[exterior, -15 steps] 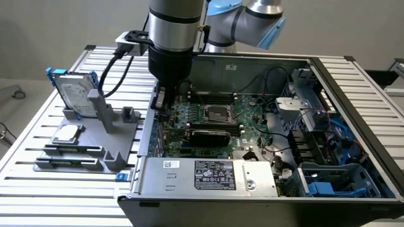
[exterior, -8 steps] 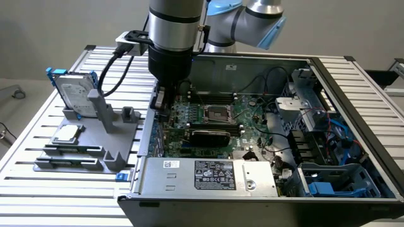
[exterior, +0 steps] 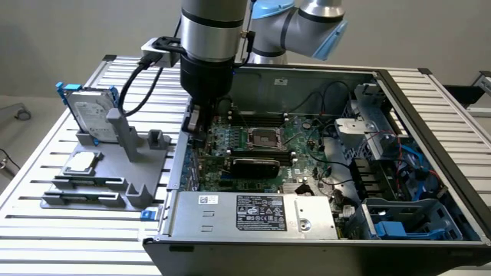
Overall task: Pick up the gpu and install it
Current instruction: 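Press down on the gpu until it lock into place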
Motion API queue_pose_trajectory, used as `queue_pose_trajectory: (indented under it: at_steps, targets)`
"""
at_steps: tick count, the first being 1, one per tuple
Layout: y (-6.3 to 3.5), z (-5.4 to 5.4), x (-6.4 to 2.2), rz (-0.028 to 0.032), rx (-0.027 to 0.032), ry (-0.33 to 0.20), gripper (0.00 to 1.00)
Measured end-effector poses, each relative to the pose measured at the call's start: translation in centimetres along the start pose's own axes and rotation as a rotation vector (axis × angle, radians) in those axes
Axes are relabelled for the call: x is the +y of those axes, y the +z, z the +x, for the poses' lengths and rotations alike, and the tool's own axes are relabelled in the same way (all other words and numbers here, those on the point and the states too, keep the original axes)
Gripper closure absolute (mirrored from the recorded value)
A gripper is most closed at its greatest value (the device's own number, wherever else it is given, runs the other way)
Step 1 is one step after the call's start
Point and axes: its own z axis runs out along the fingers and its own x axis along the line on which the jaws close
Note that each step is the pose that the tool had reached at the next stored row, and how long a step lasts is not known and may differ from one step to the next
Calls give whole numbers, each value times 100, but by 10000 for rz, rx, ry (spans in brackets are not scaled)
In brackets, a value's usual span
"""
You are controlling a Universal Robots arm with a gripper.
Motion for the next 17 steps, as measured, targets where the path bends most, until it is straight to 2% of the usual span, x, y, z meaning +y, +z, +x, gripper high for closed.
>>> queue_pose_trajectory:
  at_steps: [9, 17]
  targets:
    - [-1, -5, 2, -18, -20, 193, 89]
    - [19, -5, 7, 11, 50, 302, 89]
